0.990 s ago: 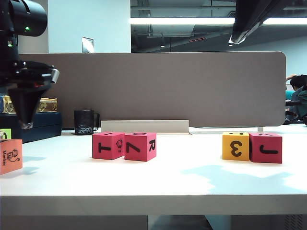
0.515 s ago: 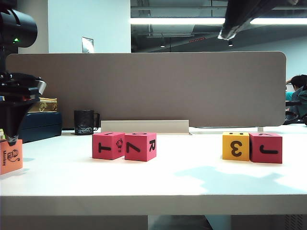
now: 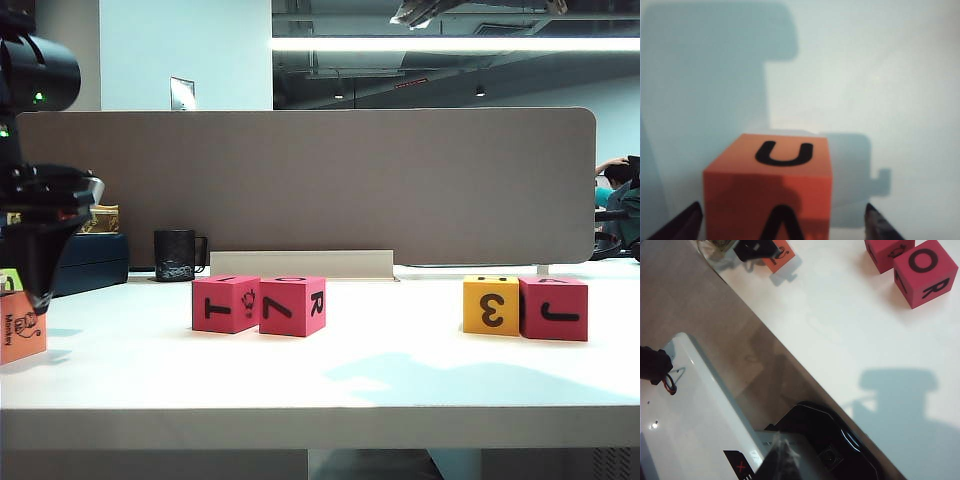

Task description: Select the appropriate blocks from the scattered letter blocks on the table and arrange them in a row to spell out "ALOHA".

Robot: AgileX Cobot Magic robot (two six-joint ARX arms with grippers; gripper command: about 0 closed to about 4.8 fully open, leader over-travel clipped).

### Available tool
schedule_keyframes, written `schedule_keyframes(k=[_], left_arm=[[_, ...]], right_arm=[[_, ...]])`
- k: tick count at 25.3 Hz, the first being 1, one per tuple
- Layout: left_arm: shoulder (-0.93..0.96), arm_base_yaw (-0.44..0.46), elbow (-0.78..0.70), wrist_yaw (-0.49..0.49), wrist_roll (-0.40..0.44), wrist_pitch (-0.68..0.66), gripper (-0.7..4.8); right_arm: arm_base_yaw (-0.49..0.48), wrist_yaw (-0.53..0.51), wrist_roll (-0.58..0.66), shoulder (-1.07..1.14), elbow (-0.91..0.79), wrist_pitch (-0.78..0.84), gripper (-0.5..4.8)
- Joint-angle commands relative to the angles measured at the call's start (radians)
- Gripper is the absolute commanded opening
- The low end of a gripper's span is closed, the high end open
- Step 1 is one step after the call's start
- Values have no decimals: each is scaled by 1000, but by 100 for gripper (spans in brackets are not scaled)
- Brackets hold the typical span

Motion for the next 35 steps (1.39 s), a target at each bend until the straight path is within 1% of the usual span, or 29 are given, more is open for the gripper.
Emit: schedule_keyframes(k=[1,6,8,9,16,19,28,33,35], left_arm=[[19,0,-6,-2,-2,14,394],[35,0,-24,-2,-2,34,392],[35,0,-33,-2,-2,46,332],[35,0,-34,-2,-2,49,327],[35,0,-34,-2,-2,79,322],[35,0,-34,-2,-1,84,239],[35,0,-31,20,-1,135,240],[35,-1,-30,89,-2,226,240],[35,-2,-29,97,-2,253,239]], right_arm=[[0,-6,3,-3,5,16,-4],[0,-5,5,-3,5,15,-4],[0,-5,5,-3,5,15,-4],[0,-5,5,-3,5,15,-4],[0,-5,5,-3,5,15,-4],[0,-5,5,-3,5,15,-4],[0,2,5,-3,5,17,-4],[0,2,5,-3,5,39,-4],[0,2,5,-3,5,39,-4]])
